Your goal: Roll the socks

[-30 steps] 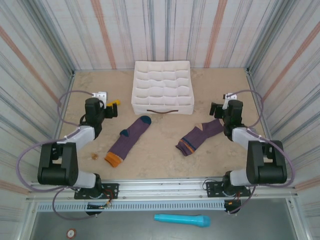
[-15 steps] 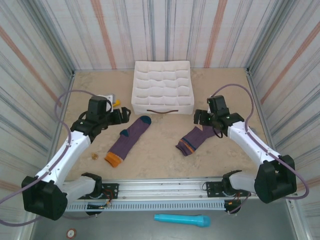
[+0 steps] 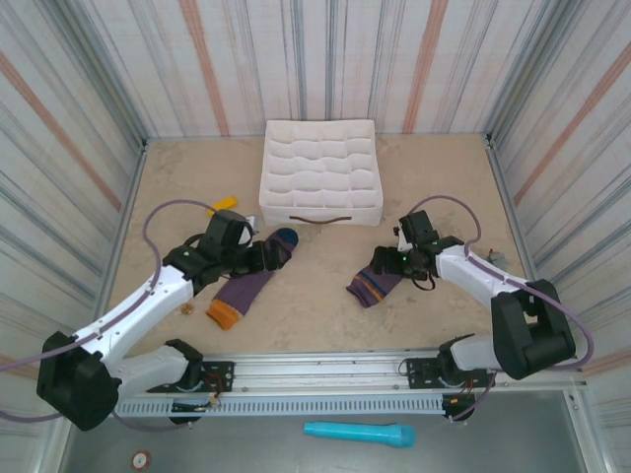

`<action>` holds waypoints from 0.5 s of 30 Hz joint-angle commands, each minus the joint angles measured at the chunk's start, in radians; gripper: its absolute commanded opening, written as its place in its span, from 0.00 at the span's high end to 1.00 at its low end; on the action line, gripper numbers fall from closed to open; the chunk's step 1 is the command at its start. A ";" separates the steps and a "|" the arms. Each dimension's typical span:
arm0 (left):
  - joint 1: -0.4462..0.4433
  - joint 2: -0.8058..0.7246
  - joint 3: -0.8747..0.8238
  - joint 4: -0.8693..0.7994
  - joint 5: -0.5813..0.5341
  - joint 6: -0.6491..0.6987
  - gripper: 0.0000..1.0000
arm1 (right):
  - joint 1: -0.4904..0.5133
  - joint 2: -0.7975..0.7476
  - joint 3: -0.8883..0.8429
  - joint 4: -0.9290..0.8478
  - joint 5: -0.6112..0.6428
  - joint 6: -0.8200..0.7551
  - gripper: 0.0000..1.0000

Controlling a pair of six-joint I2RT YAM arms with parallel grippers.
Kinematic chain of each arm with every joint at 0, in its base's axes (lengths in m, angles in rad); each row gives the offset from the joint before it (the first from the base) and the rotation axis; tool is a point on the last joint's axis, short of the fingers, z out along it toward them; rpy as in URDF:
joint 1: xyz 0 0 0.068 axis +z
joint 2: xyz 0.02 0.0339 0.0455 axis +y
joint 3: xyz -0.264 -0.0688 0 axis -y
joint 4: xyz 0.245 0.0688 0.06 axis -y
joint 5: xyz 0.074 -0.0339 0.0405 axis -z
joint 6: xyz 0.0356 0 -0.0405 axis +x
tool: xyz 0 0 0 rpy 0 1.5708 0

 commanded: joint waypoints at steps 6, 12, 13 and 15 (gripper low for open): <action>-0.031 0.049 -0.062 0.100 0.064 -0.090 0.04 | 0.106 0.173 0.048 0.114 -0.107 -0.069 0.01; -0.041 0.128 -0.062 0.164 0.128 -0.117 0.13 | 0.164 0.184 0.071 0.157 -0.098 -0.084 0.01; -0.046 0.147 -0.059 0.180 0.136 -0.119 0.15 | 0.173 0.168 0.073 0.155 -0.076 -0.088 0.01; -0.053 0.189 -0.054 0.211 0.155 -0.125 0.25 | 0.183 0.130 0.073 0.145 -0.040 -0.090 0.01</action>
